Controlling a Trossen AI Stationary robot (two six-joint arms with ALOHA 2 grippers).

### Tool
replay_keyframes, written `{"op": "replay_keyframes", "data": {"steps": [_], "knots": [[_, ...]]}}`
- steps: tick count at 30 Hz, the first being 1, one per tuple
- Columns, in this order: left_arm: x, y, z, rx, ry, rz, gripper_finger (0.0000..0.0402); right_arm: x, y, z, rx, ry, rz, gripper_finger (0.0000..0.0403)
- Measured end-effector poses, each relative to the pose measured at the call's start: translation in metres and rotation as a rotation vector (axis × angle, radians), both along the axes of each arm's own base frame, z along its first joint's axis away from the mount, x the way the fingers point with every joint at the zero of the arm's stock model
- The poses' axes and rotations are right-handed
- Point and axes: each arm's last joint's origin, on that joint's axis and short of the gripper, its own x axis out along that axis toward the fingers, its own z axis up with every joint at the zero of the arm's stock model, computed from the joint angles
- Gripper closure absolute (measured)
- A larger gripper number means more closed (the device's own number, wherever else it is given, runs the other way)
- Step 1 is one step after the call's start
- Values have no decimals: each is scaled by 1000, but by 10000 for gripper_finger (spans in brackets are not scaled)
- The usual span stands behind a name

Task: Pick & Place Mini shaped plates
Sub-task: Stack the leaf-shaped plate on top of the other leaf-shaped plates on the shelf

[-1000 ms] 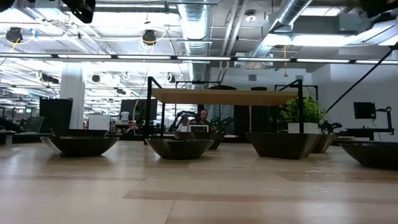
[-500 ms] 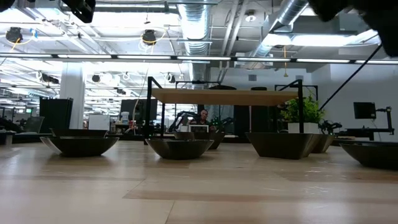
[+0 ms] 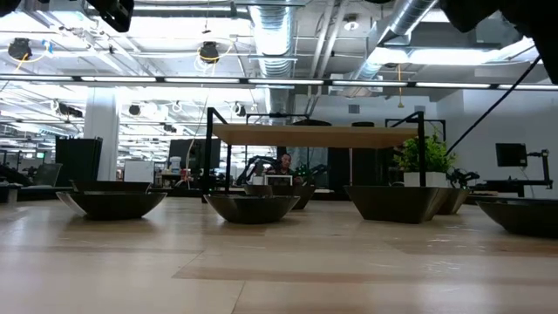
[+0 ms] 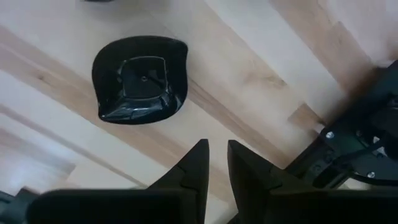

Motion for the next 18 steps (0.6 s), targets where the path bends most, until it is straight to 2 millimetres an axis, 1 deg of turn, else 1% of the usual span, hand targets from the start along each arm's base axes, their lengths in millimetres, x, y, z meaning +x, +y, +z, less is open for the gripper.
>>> {"op": "replay_keyframes", "data": {"steps": [7, 9, 11, 14, 16, 18], "knots": [[0, 0, 0, 2, 0, 0, 257, -21, -12, 26, 4, -118, -11, 349], [0, 0, 0, 2, 0, 0, 256, -30, -16, 34, 18, -152, -31, 349], [0, 0, 0, 2, -1, 0, 257, -39, -21, 38, 46, -198, -73, 349], [0, 0, 0, 1, -2, 0, 257, -51, -23, 28, 112, -302, -154, 349], [0, 0, 0, 1, -3, 0, 256, -52, -22, 18, 155, -401, -210, 349], [0, 0, 0, 0, -4, -1, 257, -49, -18, 9, 199, -484, -230, 349]]}}
